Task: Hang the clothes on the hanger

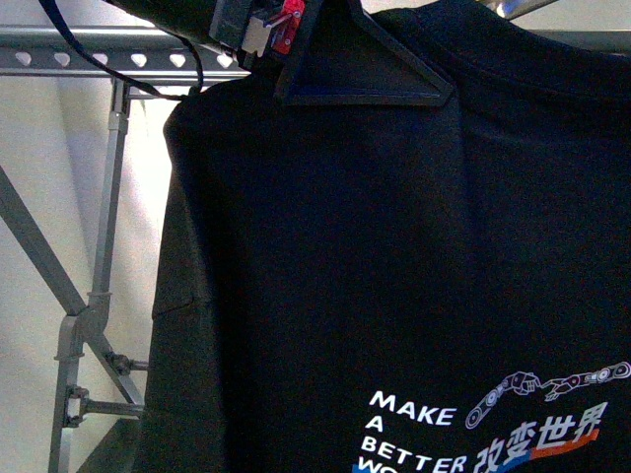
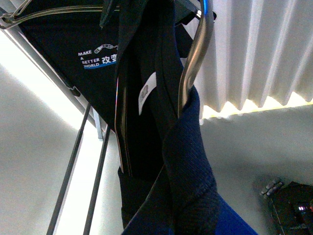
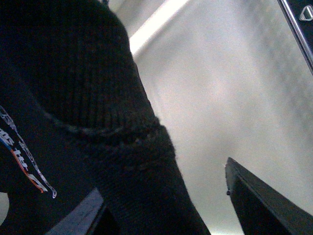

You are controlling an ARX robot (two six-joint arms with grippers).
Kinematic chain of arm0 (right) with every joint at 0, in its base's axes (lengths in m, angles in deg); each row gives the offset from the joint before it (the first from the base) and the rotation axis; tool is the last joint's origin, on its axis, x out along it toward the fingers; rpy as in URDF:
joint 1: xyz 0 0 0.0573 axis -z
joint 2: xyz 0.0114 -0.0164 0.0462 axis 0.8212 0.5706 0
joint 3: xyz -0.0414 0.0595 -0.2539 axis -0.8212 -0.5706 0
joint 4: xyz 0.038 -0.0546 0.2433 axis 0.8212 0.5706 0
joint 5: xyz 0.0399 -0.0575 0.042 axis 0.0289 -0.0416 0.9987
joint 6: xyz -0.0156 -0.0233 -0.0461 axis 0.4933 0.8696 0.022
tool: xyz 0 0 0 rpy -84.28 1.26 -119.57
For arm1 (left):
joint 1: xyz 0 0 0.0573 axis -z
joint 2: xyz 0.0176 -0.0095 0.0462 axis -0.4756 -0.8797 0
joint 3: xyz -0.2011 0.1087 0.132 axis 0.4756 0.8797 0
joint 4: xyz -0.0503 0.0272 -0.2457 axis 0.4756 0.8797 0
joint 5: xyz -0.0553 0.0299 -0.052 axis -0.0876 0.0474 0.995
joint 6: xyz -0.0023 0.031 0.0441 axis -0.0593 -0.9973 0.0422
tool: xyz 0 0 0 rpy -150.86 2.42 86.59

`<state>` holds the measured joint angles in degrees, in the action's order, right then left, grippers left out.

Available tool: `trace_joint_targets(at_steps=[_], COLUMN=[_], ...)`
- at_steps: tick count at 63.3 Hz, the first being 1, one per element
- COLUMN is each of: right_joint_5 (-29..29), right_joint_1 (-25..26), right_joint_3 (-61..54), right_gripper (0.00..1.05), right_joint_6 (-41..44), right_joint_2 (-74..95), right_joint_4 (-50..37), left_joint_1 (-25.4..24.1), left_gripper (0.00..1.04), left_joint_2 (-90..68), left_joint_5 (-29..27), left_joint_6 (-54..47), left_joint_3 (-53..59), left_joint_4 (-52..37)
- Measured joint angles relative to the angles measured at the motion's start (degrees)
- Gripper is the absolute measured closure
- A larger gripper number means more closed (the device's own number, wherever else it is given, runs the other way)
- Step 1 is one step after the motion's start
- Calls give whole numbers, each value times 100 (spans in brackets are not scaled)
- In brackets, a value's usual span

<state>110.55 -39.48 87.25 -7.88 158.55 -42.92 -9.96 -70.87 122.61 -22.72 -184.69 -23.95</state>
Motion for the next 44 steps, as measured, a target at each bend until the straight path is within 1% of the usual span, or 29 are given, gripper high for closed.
trace_joint_targets(at_steps=[7,10,14,21,31,34,39,44], right_joint_5=[83,116,179,339,496,535,538,544], right_joint_1=[57,92,127,170,236,254,269,269], right_joint_3=[15,15,15,15,13,13,-17,-59], right_gripper=[78,87,95,97,98,98,98,98], right_joint_6=[-61,22,247,415,356,337,275,234], right_joint_2=[76,92,103,111,111,111,111,129], right_joint_4=[-39,-33,2,61,173,192,129,39], left_joint_1=[0,-2,-13,-52,-151,-168,-177,-179], left_gripper=[101,101,101,101,101,101,101,101], left_joint_2=[2,2,26,175,369,382,382,382], left_joint_5=[-4,-4,-4,-22,118,155,223,227], left_joint_6=[-35,-37,-24,208,1207,1515,1864,1961], left_joint_3=[0,0,13,236,756,872,955,960], left_joint_4=[35,2,-155,-754,-2284,-2610,-2754,-2758])
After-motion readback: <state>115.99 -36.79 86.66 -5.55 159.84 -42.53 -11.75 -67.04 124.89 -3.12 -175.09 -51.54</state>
